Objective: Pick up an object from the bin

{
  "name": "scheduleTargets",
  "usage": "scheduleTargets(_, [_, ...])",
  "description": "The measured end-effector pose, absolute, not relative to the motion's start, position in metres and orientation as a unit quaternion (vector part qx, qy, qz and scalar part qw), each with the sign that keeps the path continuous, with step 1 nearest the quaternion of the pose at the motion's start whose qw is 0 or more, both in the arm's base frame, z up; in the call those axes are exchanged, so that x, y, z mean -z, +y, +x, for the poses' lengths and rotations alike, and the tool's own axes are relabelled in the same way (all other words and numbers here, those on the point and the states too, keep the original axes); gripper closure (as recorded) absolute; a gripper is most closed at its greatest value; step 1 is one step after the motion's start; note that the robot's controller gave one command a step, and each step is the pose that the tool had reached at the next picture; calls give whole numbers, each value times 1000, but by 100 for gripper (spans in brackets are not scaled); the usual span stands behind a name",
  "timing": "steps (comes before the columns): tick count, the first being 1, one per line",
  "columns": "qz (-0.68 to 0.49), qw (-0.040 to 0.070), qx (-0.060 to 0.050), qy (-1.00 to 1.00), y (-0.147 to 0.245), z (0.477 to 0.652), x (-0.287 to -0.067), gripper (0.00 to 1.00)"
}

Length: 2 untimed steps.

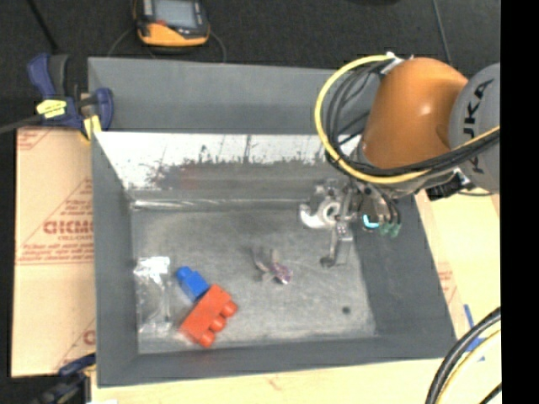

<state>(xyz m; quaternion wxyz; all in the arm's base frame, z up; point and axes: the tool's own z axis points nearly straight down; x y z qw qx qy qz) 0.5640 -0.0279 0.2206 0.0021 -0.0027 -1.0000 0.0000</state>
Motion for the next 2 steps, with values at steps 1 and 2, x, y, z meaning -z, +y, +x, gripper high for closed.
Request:
scheduleTargets(1, [-125,0,1,-992,23,558,-68,0])
scheduleTargets(2, [-164,0,0,-986,21,542,-101,0])
